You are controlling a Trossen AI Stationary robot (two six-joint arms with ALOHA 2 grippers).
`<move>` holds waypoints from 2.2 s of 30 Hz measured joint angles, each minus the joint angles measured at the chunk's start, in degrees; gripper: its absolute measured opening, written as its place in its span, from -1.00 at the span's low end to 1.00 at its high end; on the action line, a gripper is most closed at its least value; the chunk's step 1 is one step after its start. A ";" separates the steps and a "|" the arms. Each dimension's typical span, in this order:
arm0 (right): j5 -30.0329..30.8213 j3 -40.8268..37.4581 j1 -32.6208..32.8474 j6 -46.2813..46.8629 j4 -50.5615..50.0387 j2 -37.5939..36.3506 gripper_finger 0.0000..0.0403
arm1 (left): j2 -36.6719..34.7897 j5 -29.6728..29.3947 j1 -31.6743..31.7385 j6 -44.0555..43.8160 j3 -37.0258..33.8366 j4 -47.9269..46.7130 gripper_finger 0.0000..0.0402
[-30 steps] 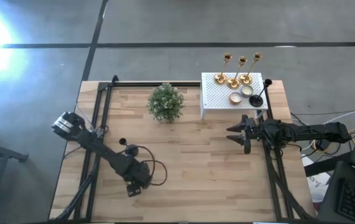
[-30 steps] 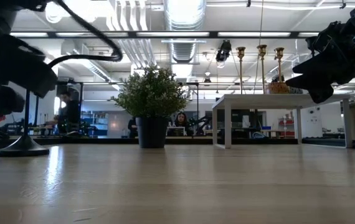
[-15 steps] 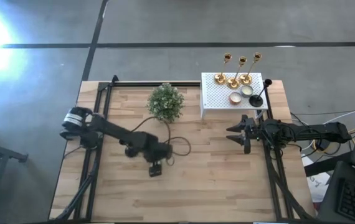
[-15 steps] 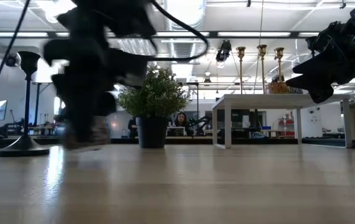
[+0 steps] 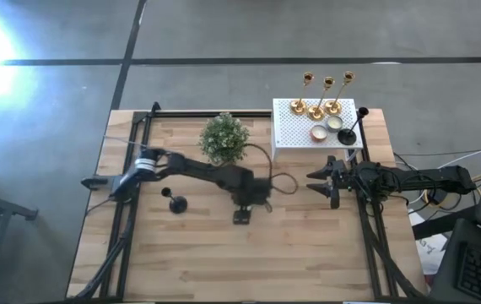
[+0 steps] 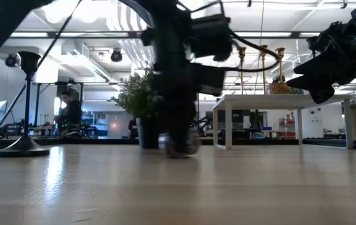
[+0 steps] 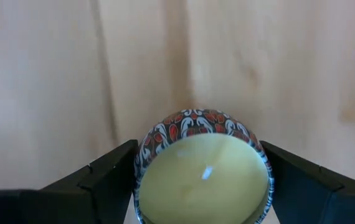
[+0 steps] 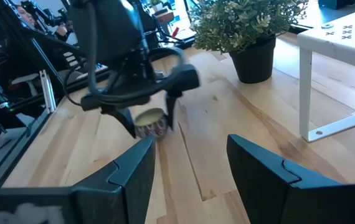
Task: Pick & Place candle stick holders
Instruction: Put the red scented candle on the shelf
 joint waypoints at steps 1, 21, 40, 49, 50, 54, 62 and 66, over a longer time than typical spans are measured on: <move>0.01 0.00 0.00 0.00 0.01 0.00 -0.05 | 1.04 -0.09 0.55 0.85 1.85 -0.06 0.50; 0.03 0.00 0.00 -0.02 0.12 0.00 -0.05 | 7.19 -0.08 6.40 8.78 12.40 2.96 0.51; 0.01 0.00 0.00 -0.01 0.20 0.00 -0.05 | 7.23 -4.91 5.48 9.31 13.35 5.73 0.88; 0.01 0.00 0.00 -0.02 0.10 0.00 -0.05 | 7.14 -7.06 5.13 8.13 26.74 -12.06 0.98; 0.00 0.00 0.00 -0.02 0.02 0.00 -0.05 | 7.14 -7.02 5.13 7.37 28.43 -14.55 0.98; -0.01 0.00 0.00 -0.02 -0.53 0.00 -0.05 | 4.66 -2.50 4.49 6.18 30.52 -15.02 0.99; -0.16 -0.02 0.00 -0.02 -2.58 0.24 -0.05 | -13.13 4.76 1.63 11.05 10.14 8.53 0.99; -0.14 -0.02 0.00 -0.02 -2.47 0.26 -0.05 | -27.97 4.48 0.93 11.39 -7.95 24.72 0.99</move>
